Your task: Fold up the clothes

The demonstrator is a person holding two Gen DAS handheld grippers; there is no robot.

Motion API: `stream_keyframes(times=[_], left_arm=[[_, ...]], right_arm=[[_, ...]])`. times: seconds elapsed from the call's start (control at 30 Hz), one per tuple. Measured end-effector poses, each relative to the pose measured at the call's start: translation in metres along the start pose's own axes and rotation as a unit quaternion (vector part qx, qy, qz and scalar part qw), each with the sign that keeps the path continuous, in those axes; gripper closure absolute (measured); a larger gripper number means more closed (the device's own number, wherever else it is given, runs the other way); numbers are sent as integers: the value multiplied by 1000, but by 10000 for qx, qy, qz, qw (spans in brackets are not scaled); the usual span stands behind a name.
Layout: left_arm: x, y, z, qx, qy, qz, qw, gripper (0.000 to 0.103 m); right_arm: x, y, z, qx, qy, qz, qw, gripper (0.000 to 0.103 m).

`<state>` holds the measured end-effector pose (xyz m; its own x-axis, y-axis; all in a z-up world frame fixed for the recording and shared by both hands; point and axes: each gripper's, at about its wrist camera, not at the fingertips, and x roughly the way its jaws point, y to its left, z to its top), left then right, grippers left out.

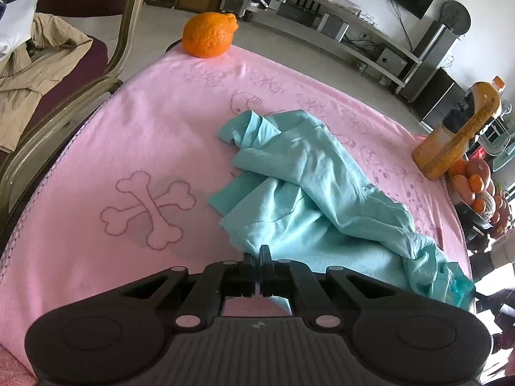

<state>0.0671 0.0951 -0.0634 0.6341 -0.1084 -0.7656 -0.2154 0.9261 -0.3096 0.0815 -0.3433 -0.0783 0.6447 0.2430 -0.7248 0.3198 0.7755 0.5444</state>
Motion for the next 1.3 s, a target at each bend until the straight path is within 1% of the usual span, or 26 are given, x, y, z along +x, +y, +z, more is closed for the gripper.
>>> stream_keyframes(times=[0.07, 0.1, 0.2, 0.23, 0.27, 0.3, 0.33, 0.37, 0.4, 0.43, 0.47, 0.5, 0.53, 0.63, 0.67, 0.77, 0.83, 0.93, 1.03, 1.13, 1.17, 1.2, 1.23, 1.3], left_arm=[[1, -1, 0, 34, -17, 25, 10000, 103], [2, -1, -1, 70, -20, 49, 10000, 103], [8, -3, -2, 158, 27, 129, 9998, 102], [10, -3, -2, 172, 59, 153, 9997, 102], [12, -4, -2, 181, 83, 170, 9997, 102], [13, -4, -2, 187, 104, 184, 9996, 102], [14, -4, -2, 198, 115, 190, 9996, 102], [13, -5, -2, 212, 115, 188, 9995, 102], [13, -5, -3, 228, 112, 183, 9995, 102], [12, -5, -3, 233, 116, 180, 9995, 102], [12, -4, -4, 211, 134, 171, 9995, 101], [12, -3, -4, 175, 157, 157, 9996, 101], [12, -2, -5, 140, 180, 144, 9996, 101], [14, 0, -6, 69, 241, 151, 9996, 101], [15, 0, -7, 66, 252, 163, 9995, 101], [16, 0, -8, 64, 279, 193, 9994, 100], [17, 1, -8, 35, 293, 189, 9994, 100], [18, 1, -8, 50, 296, 197, 9994, 100], [17, 0, -9, 99, 274, 198, 9994, 100], [16, -1, -10, 150, 225, 206, 9994, 100], [16, -1, -10, 167, 205, 211, 9994, 100], [15, -2, -10, 183, 184, 216, 9994, 101], [15, -2, -10, 200, 164, 221, 9994, 101], [14, -1, -10, 182, 156, 237, 9994, 101]], right_arm=[[-7, 8, 17, 134, -314, 523, 9980, 101], [-7, 11, 25, 185, -478, 640, 9966, 101], [2, 18, 47, 305, -851, 738, 9932, 101], [9, 19, 51, 317, -876, 652, 9935, 101], [18, 18, 54, 313, -841, 493, 9947, 100], [25, 16, 55, 329, -769, 308, 9960, 95], [29, 13, 54, 377, -678, 154, 9969, 93], [29, 8, 52, 483, -601, 89, 9970, 86], [25, 1, 47, 631, -556, 124, 9964, 80], [18, -6, 43, 749, -515, 184, 9957, 78], [12, -12, 37, 816, -444, 212, 9954, 72], [7, -19, 29, 860, -341, 207, 9955, 70], [3, -23, 22, 876, -212, 209, 9957, 70], [3, -37, 3, 835, 215, 301, 9958, 71], [4, -41, -2, 850, 313, 315, 9954, 73], [12, -52, -11, 918, 520, 172, 9943, 73], [15, -53, -11, 840, 459, 15, 9954, 73], [21, -41, -5, 509, 192, -104, 9985, 72], [29, -25, 1, 46, -18, -294, 9996, 72], [41, -6, 2, -491, -49, -523, 9974, 72], [44, 1, 0, -703, -83, -649, 9954, 81], [46, 7, -2, -932, -131, -829, 9921, 101], [45, 11, -4, -1119, -211, -1017, 9883, 102], [32, 10, -3, -1074, -584, -1269, 9843, 103]])
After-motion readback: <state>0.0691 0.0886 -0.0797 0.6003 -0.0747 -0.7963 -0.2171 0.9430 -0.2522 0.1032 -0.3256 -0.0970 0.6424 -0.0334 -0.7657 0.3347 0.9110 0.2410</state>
